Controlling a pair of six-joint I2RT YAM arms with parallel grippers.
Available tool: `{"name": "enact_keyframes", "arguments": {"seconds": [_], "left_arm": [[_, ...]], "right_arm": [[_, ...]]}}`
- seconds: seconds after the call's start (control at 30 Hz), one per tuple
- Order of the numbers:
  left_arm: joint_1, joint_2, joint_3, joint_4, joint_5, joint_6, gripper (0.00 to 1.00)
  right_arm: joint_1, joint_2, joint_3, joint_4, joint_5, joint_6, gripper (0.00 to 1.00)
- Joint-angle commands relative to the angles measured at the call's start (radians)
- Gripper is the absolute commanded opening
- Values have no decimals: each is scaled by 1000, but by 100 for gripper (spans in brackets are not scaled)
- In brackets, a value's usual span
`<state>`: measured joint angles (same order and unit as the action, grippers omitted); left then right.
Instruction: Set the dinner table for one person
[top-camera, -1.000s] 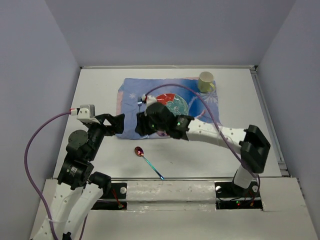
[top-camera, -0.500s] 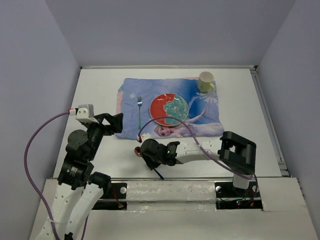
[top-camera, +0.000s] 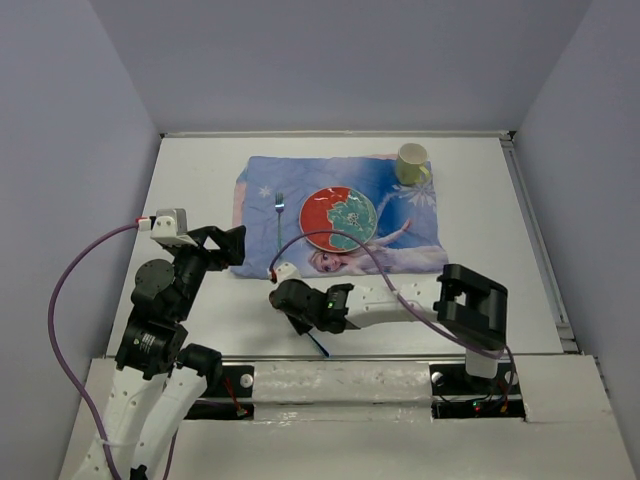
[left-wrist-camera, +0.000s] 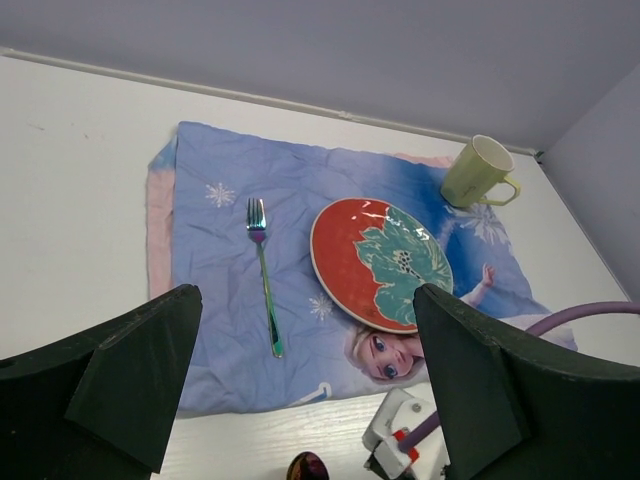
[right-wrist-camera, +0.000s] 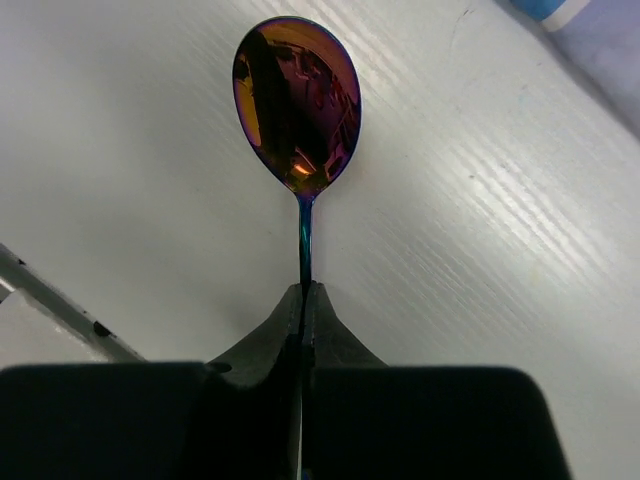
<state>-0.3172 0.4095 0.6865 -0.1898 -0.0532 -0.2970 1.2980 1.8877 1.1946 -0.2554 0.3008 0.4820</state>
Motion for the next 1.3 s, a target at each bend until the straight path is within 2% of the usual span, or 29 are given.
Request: {"name": "enact_keyframes", "arguments": {"seconds": [0.0, 0.23, 0.37, 0.43, 0.57, 0.83, 1.27], "left_arm": [[7, -6, 8, 56, 21, 9, 98], [6, -12, 7, 56, 30, 9, 98], [6, -17, 8, 59, 35, 9, 98], [3, -14, 8, 59, 36, 10, 98], [-3, -12, 7, 59, 36, 12, 98], [-14, -6, 8, 59, 36, 12, 98], [-17, 6, 8, 64, 38, 7, 98]], "right_arm": [[-40, -179, 16, 22, 83, -51, 0], [-379, -390, -69, 48, 142, -114, 0], [-561, -386, -69, 51, 165, -148, 0], [-679, -358, -61, 59, 120, -154, 0], [-808, -283, -17, 77, 8, -171, 0], [-924, -116, 37, 76, -83, -168, 0], [-945, 11, 59, 102, -112, -160, 0]]}}
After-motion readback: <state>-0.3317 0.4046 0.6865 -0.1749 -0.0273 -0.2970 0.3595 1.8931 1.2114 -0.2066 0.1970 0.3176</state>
